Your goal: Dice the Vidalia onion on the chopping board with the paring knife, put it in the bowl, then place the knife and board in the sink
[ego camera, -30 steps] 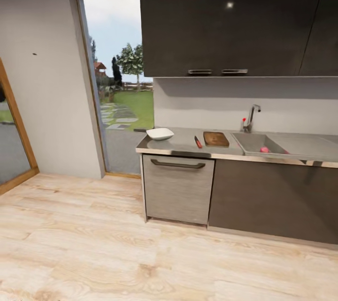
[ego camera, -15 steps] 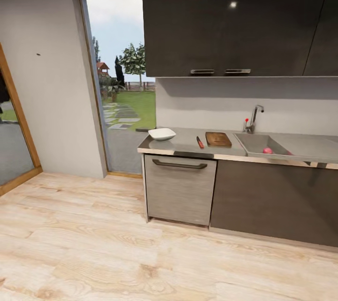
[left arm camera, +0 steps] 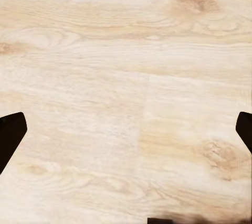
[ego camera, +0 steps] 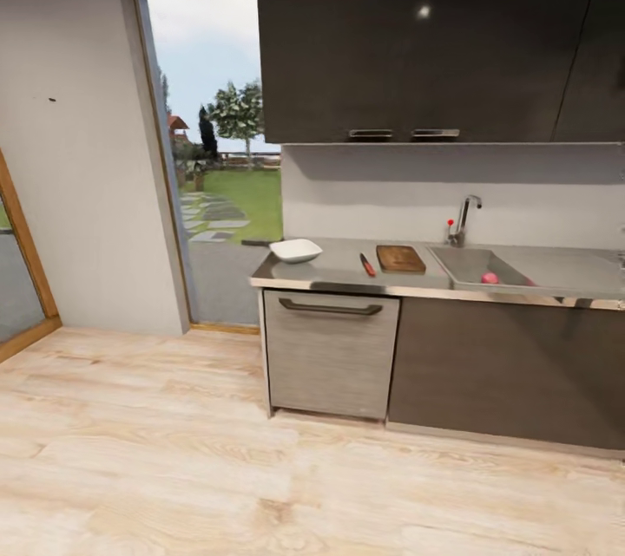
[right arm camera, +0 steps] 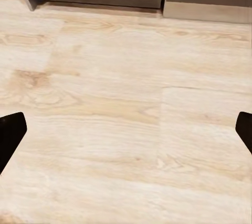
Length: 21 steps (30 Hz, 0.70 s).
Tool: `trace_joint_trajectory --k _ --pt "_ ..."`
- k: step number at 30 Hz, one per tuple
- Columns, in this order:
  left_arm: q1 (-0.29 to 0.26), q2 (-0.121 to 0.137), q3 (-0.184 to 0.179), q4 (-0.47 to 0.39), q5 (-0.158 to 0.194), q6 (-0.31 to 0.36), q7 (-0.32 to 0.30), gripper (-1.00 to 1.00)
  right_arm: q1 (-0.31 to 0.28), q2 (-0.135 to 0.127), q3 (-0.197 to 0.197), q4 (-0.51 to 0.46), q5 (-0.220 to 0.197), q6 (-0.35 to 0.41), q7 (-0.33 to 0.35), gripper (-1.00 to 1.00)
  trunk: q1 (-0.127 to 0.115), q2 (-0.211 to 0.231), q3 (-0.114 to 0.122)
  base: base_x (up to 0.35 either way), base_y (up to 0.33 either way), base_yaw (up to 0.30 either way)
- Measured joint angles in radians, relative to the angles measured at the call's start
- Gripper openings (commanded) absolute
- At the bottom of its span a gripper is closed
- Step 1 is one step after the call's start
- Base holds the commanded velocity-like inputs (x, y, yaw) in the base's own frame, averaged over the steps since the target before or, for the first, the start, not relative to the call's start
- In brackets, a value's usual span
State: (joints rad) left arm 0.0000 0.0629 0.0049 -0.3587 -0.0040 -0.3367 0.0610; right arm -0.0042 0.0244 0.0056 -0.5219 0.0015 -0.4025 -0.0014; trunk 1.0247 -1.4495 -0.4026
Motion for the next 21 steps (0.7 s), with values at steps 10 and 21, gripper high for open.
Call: trace_joint_trajectory --k 10,21 --pt "0.0 0.0 0.0 0.0 0.0 0.0 0.0 1.0 0.0 0.0 0.0 0.0 0.0 0.0 0.0 1.0 0.0 0.0 0.009 0.134 0.261 -0.218" --pt "0.0 0.0 -0.001 0.0 0.0 0.0 0.0 1.0 0.0 0.0 0.001 0.0 0.001 0.0 -0.001 1.0 0.0 0.0 0.012 0.15 0.1 -0.02"
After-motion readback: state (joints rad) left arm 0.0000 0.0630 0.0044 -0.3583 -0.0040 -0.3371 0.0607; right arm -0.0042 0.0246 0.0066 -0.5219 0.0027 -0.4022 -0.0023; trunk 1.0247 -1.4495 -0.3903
